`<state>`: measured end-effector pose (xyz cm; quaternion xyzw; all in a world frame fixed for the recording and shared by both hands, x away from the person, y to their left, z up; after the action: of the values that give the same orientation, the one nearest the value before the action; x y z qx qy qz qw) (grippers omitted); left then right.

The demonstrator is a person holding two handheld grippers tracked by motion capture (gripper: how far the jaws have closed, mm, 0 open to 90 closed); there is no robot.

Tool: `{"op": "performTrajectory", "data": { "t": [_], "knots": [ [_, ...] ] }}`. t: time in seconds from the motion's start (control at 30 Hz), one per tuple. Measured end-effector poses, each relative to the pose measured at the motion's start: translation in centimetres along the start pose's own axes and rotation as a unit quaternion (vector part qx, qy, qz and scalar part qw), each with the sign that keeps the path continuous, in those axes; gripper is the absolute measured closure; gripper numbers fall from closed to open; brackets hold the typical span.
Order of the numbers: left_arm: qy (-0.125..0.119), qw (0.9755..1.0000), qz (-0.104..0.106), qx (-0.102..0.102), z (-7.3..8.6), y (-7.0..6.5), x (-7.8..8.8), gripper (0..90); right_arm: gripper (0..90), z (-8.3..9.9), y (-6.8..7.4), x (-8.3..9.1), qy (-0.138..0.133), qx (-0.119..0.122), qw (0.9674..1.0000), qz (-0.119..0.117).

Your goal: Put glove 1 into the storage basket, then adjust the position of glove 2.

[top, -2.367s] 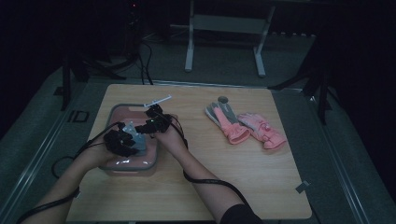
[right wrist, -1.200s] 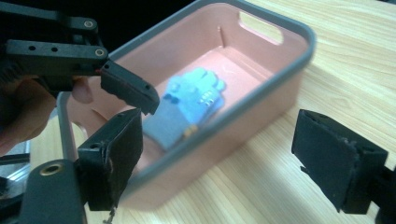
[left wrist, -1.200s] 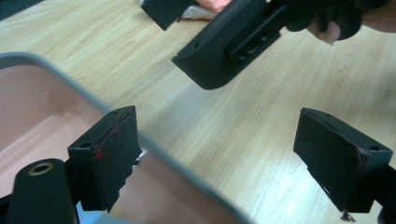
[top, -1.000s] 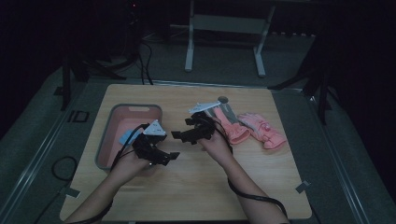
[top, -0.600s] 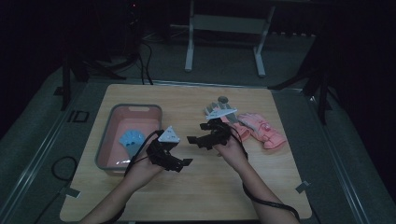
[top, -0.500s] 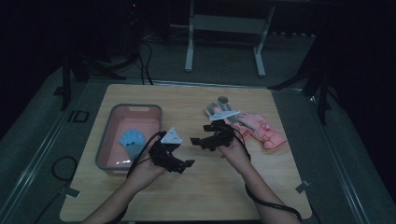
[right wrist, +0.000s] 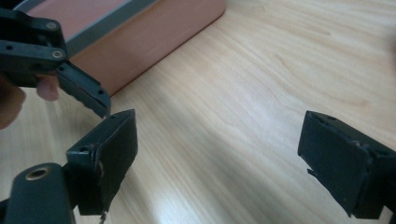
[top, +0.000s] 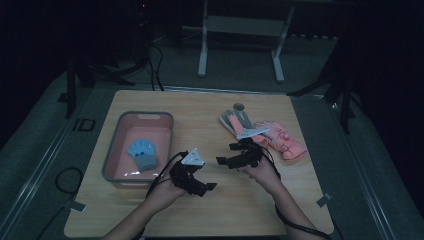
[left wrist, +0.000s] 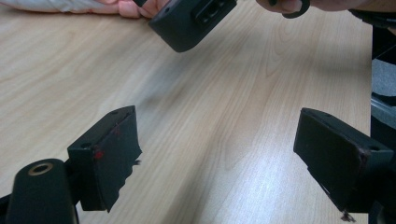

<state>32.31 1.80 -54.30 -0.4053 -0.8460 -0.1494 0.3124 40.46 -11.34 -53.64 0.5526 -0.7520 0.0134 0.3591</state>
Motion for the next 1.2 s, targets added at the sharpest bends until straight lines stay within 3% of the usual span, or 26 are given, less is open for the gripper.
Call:
{"op": "performTrajectory", "data": {
  "t": [0.17,0.2,0.27,0.37,0.5,0.6,0.7,0.83,1.07,1.2],
  "knots": [
    [0.003,1.0000,0.004,-0.005,0.7,-0.8,-0.9,14.5,14.1,1.1,-0.4,0.6,0.004,0.008,0.9998,0.019],
    [0.005,0.9999,0.015,-0.003,1.2,-1.3,-1.3,14.5,17.7,1.7,-0.7,1.0,0.006,0.018,0.9993,0.031],
    [0.000,0.9998,0.017,-0.010,1.6,-1.7,-1.7,14.5,18.4,2.1,-0.9,1.3,0.004,0.022,0.9991,0.036],
    [-0.003,0.9998,0.019,-0.004,2.1,-1.9,-2.1,14.5,22.3,2.9,-1.1,1.8,-0.002,0.026,0.9987,0.044],
    [0.005,0.9997,0.019,-0.011,3.0,-2.2,-2.9,12.8,24.8,4.4,-1.3,2.2,-0.006,0.022,0.9986,0.048],
    [-0.006,0.9996,0.025,0.009,3.3,-2.2,-3.1,10.6,25.0,5.7,-1.4,2.4,-0.014,0.012,0.9987,0.048],
    [-0.018,0.9995,0.016,0.023,3.4,-1.9,-3.0,8.3,25.1,6.5,-1.7,2.6,-0.001,0.012,0.9982,0.059],
    [-0.012,0.9997,-0.001,0.021,3.8,-1.5,-3.0,1.2,27.0,6.4,-1.8,2.7,-0.004,0.012,0.9981,0.060],
    [-0.009,0.9998,-0.011,0.010,4.6,-1.7,-3.0,1.2,31.6,5.5,-1.6,3.4,-0.008,0.022,0.9983,0.054],
    [-0.028,0.9991,-0.029,0.016,4.7,-1.6,-2.8,1.2,34.9,4.6,-2.0,4.3,-0.013,0.024,0.9980,0.057]
  ]
}}
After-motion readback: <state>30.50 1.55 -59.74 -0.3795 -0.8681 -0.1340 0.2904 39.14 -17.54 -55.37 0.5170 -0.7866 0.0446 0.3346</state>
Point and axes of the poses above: each handheld gripper's, and its own axes: x roughly backward along the jaws, z roughly out of its underside, y roughly to its left, the point moved 7 cm from there along -x, roughly forward along the jaws, and after that the axes turned 12 degrees about -z, right-handed, at the moved point
